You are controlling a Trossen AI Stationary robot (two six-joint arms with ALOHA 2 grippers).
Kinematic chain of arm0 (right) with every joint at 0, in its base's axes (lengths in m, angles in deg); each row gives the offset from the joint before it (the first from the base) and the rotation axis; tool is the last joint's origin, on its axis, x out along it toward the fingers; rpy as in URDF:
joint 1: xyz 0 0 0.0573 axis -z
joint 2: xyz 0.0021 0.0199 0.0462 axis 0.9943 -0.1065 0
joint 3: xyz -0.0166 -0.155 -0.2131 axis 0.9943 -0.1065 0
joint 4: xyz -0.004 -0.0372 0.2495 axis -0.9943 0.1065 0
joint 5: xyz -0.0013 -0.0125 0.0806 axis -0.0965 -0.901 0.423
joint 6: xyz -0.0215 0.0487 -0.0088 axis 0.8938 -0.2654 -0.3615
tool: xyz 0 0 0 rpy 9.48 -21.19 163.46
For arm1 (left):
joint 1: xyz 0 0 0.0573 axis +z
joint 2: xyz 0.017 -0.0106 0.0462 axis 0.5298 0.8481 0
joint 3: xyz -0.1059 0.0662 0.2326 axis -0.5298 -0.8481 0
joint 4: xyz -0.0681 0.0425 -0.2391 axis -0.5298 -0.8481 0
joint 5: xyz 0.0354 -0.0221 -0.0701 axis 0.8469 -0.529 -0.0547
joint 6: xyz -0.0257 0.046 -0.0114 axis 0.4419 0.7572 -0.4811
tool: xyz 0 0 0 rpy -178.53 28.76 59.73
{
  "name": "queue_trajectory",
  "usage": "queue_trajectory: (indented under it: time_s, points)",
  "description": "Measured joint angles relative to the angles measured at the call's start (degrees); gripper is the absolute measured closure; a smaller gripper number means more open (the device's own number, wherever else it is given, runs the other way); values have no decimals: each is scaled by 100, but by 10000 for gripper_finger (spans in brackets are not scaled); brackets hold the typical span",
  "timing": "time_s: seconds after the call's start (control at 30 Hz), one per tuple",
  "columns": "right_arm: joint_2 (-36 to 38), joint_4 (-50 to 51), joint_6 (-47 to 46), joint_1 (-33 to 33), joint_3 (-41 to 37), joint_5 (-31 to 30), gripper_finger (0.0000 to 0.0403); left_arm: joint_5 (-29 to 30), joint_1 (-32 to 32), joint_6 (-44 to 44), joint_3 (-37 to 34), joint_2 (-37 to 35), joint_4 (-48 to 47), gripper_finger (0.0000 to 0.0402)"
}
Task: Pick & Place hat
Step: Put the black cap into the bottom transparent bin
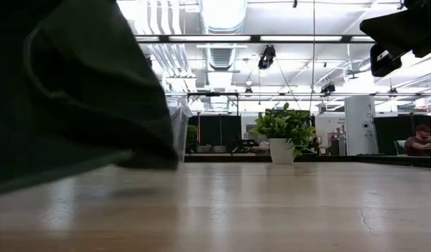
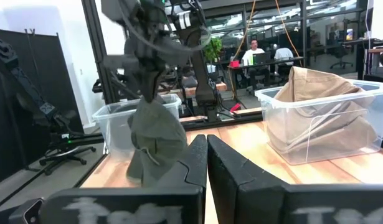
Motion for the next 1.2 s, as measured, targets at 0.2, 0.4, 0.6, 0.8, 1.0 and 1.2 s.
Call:
queue_trajectory:
  time_s: [0.2, 0.4, 0.6, 0.8, 1.0, 1.2]
  points:
    - [0, 0, -1, 0, 0, 0, 394, 79, 141, 21, 590, -12, -4, 401]
    - [0, 0, -1, 0, 0, 0, 394, -120, 175, -177, 1250, -16, -7, 401]
    - [0, 0, -1, 0, 0, 0, 394, -352, 173, -651, 1847, -195, -3, 401]
    - [0, 1, -1, 0, 0, 0, 394, -270, 127, -1074, 1821, -736, -12, 401]
    - [0, 0, -1, 0, 0, 0, 394, -259, -11, -1882, 1397, -1407, -7, 401]
    - [0, 0, -1, 0, 0, 0, 394, -212, -334, -2779, 780, -2134, -7, 402]
